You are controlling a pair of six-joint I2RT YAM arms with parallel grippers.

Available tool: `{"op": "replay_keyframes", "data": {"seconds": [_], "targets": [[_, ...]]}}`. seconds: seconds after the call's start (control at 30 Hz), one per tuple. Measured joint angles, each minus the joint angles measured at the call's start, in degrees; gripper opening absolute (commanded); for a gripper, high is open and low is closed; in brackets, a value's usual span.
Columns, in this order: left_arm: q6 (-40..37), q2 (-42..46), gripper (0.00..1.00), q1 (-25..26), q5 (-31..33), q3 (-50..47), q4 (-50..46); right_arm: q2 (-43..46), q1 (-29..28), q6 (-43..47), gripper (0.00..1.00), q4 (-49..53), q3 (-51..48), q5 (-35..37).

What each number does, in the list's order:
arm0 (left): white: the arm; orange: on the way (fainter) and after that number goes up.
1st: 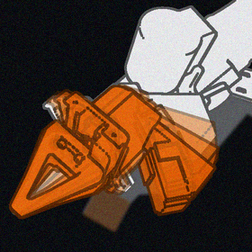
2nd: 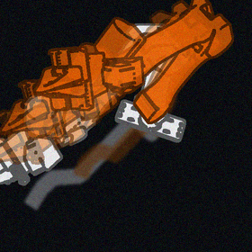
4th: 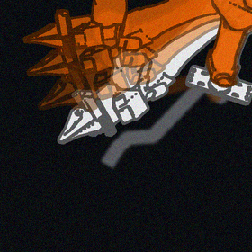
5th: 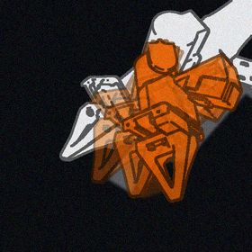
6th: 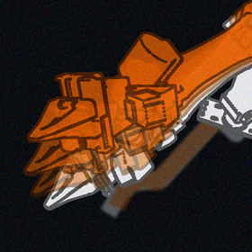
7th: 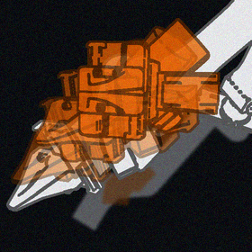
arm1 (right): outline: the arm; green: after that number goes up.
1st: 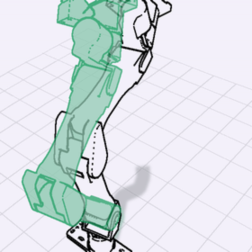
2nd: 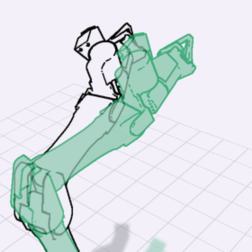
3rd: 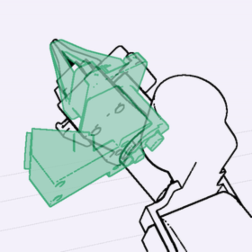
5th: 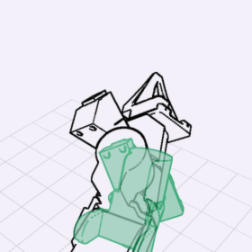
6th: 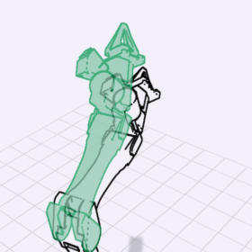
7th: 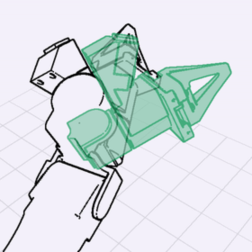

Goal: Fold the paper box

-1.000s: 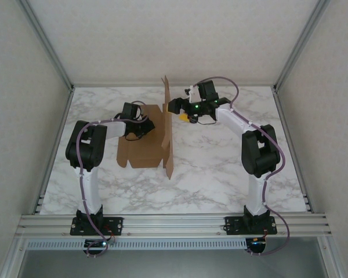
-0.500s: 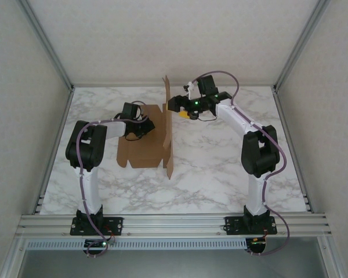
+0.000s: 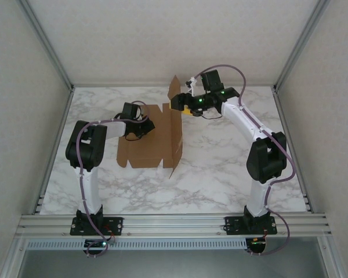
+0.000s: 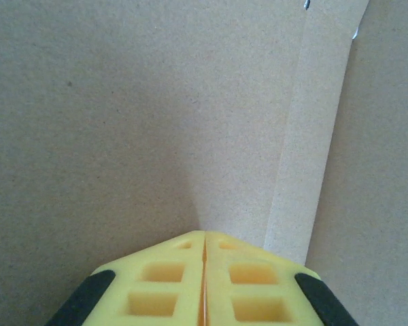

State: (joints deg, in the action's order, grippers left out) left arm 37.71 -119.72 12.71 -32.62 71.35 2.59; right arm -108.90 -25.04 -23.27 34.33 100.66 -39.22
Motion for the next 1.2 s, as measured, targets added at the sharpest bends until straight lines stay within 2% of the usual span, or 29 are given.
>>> {"op": "replay_keyframes", "data": {"seconds": [0.17,0.47,0.63,0.8,1.07,1.2], "targets": [[0.0,0.0,0.09,0.0,0.0,0.0,0.0,-0.02,0.15,1.29,0.72,2.47,0.2,2.36],[-0.15,0.0,0.09,0.0,0.0,0.0,-0.02,-1.64,0.13,5.7,0.26,10.43,2.69,14.43],[-0.2,0.02,0.09,0.17,0.24,0.02,-0.04,-4.7,-1.81,10.19,0.09,17.38,8.68,25.7],[-0.22,0.09,0.09,0.39,0.63,0.11,-0.5,-9.31,-5.57,13.57,0.07,23.67,16.44,40.22],[-0.17,0.17,0.09,0.85,1.14,0.2,-0.76,-24.63,-14.8,18.97,0.07,34.6,30.42,76.37],[-0.17,0.31,0.09,0.96,1.31,0.2,-1.07,-31.08,-18.93,22.27,0.08,35.85,32.54,91.95]]}}
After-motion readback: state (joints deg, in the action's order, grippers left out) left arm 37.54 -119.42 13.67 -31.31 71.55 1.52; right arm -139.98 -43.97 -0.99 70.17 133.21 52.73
